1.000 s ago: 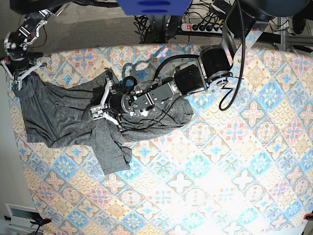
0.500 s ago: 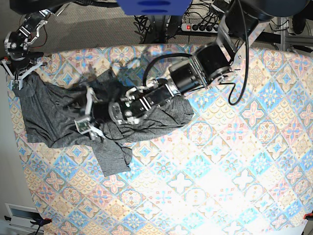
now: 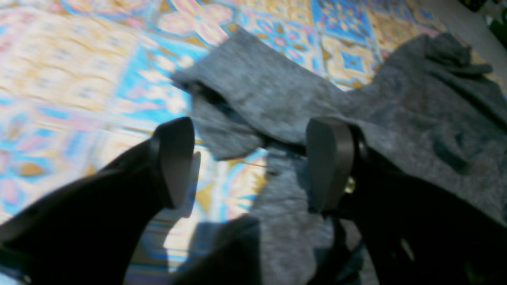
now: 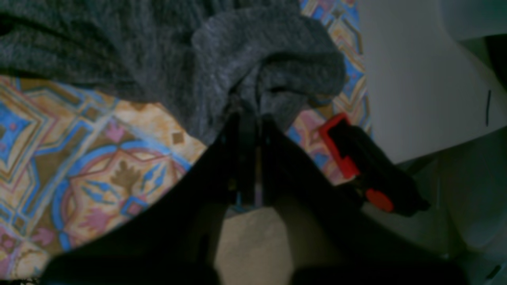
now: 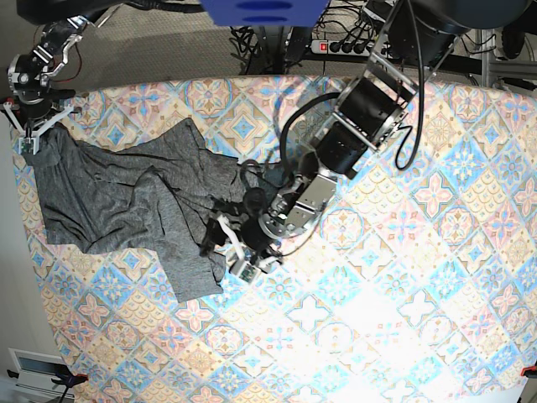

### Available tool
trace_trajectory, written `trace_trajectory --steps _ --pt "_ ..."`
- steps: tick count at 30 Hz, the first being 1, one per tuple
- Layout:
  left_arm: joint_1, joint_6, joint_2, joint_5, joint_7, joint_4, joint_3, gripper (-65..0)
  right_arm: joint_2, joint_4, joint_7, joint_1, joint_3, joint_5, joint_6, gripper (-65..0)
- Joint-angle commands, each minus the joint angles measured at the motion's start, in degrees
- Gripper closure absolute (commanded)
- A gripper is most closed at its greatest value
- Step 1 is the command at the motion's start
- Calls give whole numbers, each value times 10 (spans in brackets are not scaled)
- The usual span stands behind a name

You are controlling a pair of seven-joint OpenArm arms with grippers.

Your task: Layout the t-shirt on the table in an organized manner, then fold the t-shirt properly

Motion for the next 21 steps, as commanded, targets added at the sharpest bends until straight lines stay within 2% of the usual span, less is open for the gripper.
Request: trace_trajectory --steps 1,6,11,14,16,18,21 --pt "-19 -7 3 -6 -15 -4 -1 -437 12 10 10 1 2 3 -3 0" --pt "-19 -8 3 -6 -13 -14 44 -437 12 10 9 2 2 3 -3 0" --pt "-19 -8 3 -6 -13 5 153 -434 9 13 7 2 2 3 -3 0" --pt "-19 -6 3 -5 -13 11 226 -432 -4 13 9 0 2 3 -3 0" --pt "-19 -5 3 -5 -13 12 253 -415 -4 14 9 0 2 3 -3 0" --pt "-17 -5 3 -5 -13 12 262 -359 -4 13 10 1 2 3 -3 0" --pt "-13 -5 3 -5 -8 12 261 -195 -4 11 10 2 2 3 -3 0"
